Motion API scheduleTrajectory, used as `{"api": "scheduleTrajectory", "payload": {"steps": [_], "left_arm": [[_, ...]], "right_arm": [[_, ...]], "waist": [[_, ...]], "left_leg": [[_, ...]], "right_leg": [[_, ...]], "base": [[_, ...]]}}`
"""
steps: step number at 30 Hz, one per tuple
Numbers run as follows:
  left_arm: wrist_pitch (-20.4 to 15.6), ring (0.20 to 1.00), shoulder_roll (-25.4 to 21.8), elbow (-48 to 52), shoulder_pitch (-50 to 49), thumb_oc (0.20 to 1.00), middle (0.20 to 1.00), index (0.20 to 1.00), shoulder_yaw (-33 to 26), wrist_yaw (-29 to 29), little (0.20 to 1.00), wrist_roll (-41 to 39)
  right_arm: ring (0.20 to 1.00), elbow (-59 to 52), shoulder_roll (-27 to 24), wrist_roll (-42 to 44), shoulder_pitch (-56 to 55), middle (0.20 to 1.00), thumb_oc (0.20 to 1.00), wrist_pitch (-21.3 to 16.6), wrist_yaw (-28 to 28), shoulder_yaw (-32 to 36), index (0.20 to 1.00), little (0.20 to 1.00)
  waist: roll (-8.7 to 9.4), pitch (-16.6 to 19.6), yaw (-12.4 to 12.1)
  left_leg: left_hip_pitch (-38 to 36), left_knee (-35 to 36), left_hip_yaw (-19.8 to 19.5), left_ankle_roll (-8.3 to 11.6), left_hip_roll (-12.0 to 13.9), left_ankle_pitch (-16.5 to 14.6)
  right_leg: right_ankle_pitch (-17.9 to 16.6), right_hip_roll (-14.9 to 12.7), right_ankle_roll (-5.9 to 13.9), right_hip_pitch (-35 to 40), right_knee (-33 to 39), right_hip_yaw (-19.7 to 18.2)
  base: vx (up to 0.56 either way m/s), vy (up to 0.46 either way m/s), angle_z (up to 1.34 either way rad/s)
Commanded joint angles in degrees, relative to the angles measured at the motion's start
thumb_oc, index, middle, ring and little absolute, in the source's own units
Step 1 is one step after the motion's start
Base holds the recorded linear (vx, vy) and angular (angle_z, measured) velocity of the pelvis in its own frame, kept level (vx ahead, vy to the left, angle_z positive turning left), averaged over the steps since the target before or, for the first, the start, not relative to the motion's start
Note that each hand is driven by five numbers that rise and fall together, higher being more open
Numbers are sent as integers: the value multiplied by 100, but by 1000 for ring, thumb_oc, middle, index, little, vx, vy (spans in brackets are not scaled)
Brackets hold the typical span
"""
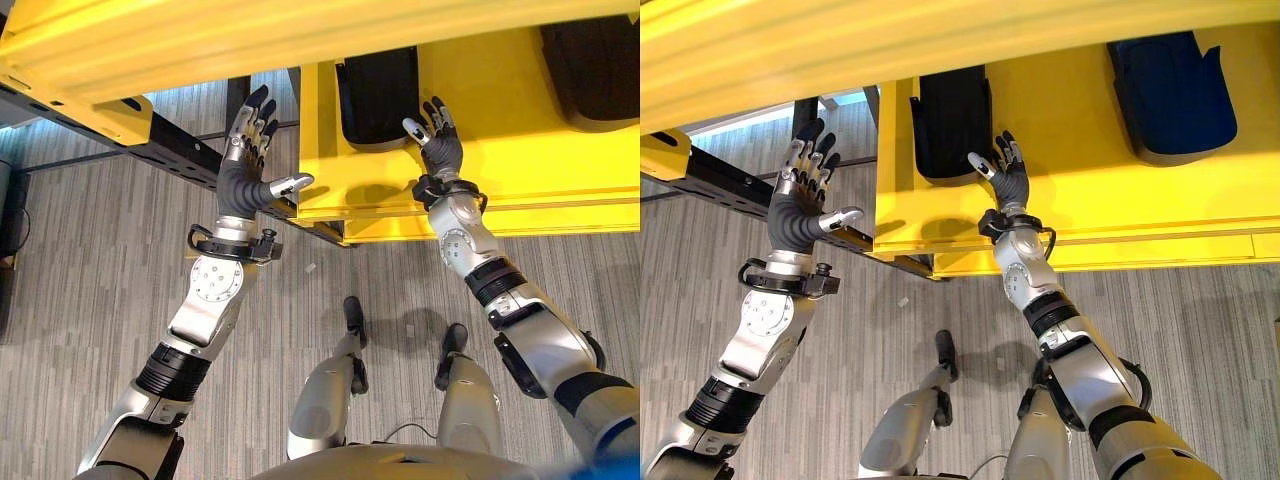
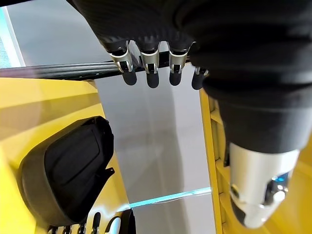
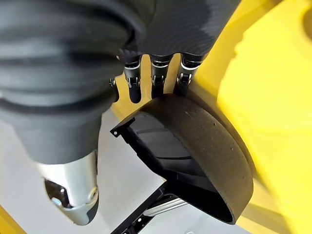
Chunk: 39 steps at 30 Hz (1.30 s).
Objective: Move parts from the plastic box to the shelf.
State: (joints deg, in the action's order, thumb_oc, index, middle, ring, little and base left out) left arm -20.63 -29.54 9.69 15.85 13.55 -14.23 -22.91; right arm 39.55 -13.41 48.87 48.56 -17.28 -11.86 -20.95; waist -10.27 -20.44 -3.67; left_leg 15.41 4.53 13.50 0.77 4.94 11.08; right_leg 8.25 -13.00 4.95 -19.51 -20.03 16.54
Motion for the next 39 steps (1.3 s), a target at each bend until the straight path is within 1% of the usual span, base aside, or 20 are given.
{"api": "scheduleTrajectory", "payload": {"steps": [1,5,9,11,14,15,20,23,26,27,28,32,33,34,35,37,39], "left_arm": [[-375,1000,-260,455,1,1000,1000,1000,-681,-354,1000,160],[-379,1000,-256,448,-11,1000,1000,1000,-694,-375,1000,167],[-375,1000,-256,441,-6,1000,1000,1000,-721,-390,1000,207],[-342,1000,-282,437,-32,1000,1000,1000,-769,-418,1000,298],[-340,1000,-308,438,-48,1000,1000,1000,-807,-423,1000,336],[-334,1000,-333,448,-70,1000,1000,1000,-822,-422,1000,337],[-328,1000,-429,505,-208,1000,1000,1000,-894,-296,1000,318],[-323,1000,-441,535,-336,1000,1000,1000,-941,-215,1000,276],[-295,1000,-437,561,-499,1000,1000,1000,-970,-97,1000,226],[-294,1000,-437,564,-507,1000,1000,1000,-970,-94,1000,223],[-278,1000,-432,565,-561,1000,1000,1000,-975,-55,1000,203],[-230,1000,-317,569,-918,1000,1000,1000,-960,188,1000,18],[-227,1000,-279,538,-994,1000,1000,1000,-964,248,1000,-39],[-209,1000,-186,522,-1225,1000,1000,1000,-996,376,1000,-181],[-203,1000,-145,516,-1346,1000,1000,1000,-1059,431,1000,-254],[-150,1000,-62,544,-1696,1000,1000,1000,-1170,644,1000,-468],[-122,1000,-1,572,-1945,1000,1000,1000,-1245,828,1000,-643]], "right_arm": [[1000,-276,308,42,329,1000,1000,-183,117,-13,1000,1000],[1000,-348,224,-60,351,1000,1000,-221,20,39,1000,1000],[1000,-821,-46,-394,327,1000,1000,-282,-179,148,1000,1000],[1000,-1420,-369,-855,232,1000,1000,-374,-416,356,1000,1000],[1000,-1923,-592,-1307,88,1000,1000,-416,-616,506,1000,1000],[1000,-2169,-701,-1592,7,1000,1000,-419,-737,594,1000,1000],[1000,-2997,-983,-2457,-302,1000,1000,-308,-822,620,1000,1000],[1000,-3320,-1021,-2612,-514,1000,1000,-288,-736,630,1000,1000],[1000,-3713,-1009,-2596,-926,1000,1000,-297,-504,596,1000,1000],[1000,-3723,-1009,-2595,-939,1000,1000,-292,-501,598,1000,1000],[1000,-3844,-1007,-2566,-1088,1000,1000,-299,-424,605,1000,1000],[1000,-4364,-1007,-2480,-1876,1000,1000,-323,-83,683,1000,1000],[1000,-4491,-1038,-2457,-2068,1000,1000,-325,9,727,1000,1000],[1000,-4785,-1088,-2309,-2520,1000,1000,-339,249,838,1000,1000],[1000,-4928,-1150,-2254,-2743,1000,1000,-355,332,934,1000,1000],[1000,-5198,-1297,-2152,-3271,1000,1000,-334,572,1153,1000,1000],[1000,-5419,-1399,-2066,-3696,1000,1000,-337,738,1372,1000,1000]], "waist": [[377,-167,-193],[395,-165,-168],[419,-159,-124],[461,-145,-49],[491,-124,-1],[499,-108,21],[511,-35,88],[520,12,116],[528,89,168],[527,92,168],[529,118,183],[591,240,306],[611,277,343],[636,394,402],[670,443,443],[709,605,503],[754,745,565]], "left_leg": [[-451,47,221,189,31,-282],[-455,47,232,187,27,-290],[-469,47,241,176,32,-307],[-491,47,269,168,31,-328],[-514,47,287,163,35,-338],[-538,47,291,161,36,-348],[-635,47,314,172,49,-356],[-688,47,315,181,67,-356],[-776,47,329,210,113,-344],[-782,47,328,211,115,-345],[-801,47,337,221,153,-316],[-1024,47,333,302,298,-258],[-1066,47,341,322,341,-239],[-1145,47,386,377,480,-164],[-1207,47,398,407,527,-156],[-1304,47,448,482,695,-58],[-1439,47,485,541,820,-6]], "right_leg": [[-816,-77,153,262,426,-95],[-818,-75,150,243,400,-103],[-825,-78,154,236,388,-133],[-829,-75,165,224,389,-170],[-834,-72,171,235,389,-221],[-833,-66,174,238,390,-238],[-788,-50,174,297,367,-289],[-773,-30,165,348,367,-294],[-752,36,147,453,404,-314],[-754,38,146,462,410,-312],[-783,79,129,499,450,-305],[-709,248,101,783,546,-277],[-700,293,93,841,580,-273],[-731,448,48,954,700,-283],[-681,483,45,1024,700,-288],[-680,645,-17,1182,832,-297],[-593,764,-41,1325,877,-305]], "base": [[0,0,0],[0,0,0],[0,0,0],[2,9,2],[2,5,3],[0,0,0],[-2,0,-1],[0,-8,-4],[-4,-30,-4],[-18,-44,-3],[3,-56,-5],[-8,-92,-7],[-23,-150,-18],[-16,-160,-19],[-21,-178,-22],[-6,-161,-20],[16,-164,-18]]}}
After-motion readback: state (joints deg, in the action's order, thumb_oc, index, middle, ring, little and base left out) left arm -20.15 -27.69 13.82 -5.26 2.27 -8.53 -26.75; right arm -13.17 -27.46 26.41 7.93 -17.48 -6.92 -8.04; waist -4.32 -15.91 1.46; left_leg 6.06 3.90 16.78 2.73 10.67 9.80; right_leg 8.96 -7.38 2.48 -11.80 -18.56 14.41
